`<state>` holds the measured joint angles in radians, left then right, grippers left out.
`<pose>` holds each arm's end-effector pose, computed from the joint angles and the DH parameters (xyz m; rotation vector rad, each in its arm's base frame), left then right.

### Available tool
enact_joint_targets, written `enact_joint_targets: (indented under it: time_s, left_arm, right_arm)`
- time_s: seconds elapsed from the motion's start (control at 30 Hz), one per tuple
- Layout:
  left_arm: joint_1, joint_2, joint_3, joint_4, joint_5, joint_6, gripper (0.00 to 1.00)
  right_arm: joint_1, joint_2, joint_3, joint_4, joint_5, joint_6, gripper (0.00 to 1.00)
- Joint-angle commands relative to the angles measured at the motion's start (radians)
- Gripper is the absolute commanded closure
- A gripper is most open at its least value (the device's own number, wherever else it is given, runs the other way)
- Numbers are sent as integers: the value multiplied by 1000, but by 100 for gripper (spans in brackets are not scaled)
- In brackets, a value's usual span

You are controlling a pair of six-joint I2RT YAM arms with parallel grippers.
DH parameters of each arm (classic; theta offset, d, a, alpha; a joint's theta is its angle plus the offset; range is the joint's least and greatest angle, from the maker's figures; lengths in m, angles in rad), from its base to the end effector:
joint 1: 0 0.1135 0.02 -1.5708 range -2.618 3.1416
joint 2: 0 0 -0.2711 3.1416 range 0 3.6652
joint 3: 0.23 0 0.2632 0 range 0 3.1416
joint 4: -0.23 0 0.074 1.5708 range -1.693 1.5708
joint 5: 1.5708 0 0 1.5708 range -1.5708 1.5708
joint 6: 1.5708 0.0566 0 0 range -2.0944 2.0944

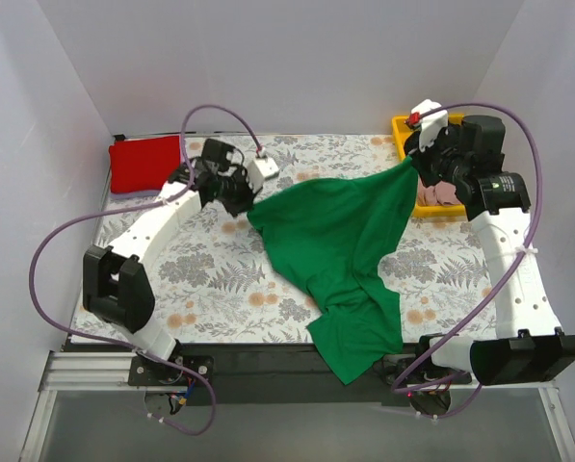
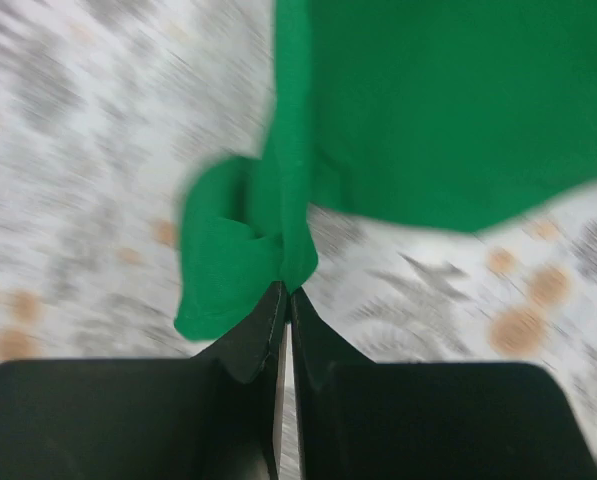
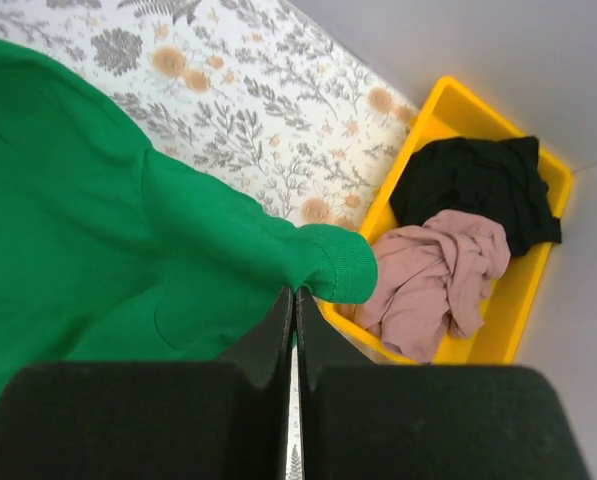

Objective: Fold and stack the t-shirts
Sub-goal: Flatten the tshirt out

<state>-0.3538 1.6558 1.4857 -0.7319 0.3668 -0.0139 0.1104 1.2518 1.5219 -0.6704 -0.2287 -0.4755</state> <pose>0.3535 -0.1522 0.2999 0.5777 2.4202 -0.6105 0.2817 0.0441 0.4468 -0.7068 1.8283 -0.0144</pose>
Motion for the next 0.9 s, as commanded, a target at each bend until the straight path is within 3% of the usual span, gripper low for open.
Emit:
enact_joint_targets:
  time_s: [0.0,0.17,0.33,0.37,0.53,0.67,0.87]
  left_arm:
    - [-40,-56,-174,-205,-117,-129,100]
    - [-42,-70,-315,-192,-108,-225,100]
    - [-45,-27,-285,-182,1,-248,100]
    - [-43,-25,-277,-187,21,-220,99]
    - [-43,-137,-309,-192,80,-88,75]
    - [-22,-246,-392,-124,43,52,70]
    - [1,-318,-523,-57,110,265,62]
  right_arm:
    - [-12,-46,-51,81,8,-26,99]
    - [-17,-77,-132,89,-15,-46,99]
    - [-18,-68,-147,91,-31,-49,99]
    - [-17,-66,-147,91,-32,-51,99]
    - [-18,-77,-154,88,-31,-57,99]
    - [-20,-84,-155,91,-8,-66,99]
    - [-26,-91,-163,91,11,-74,99]
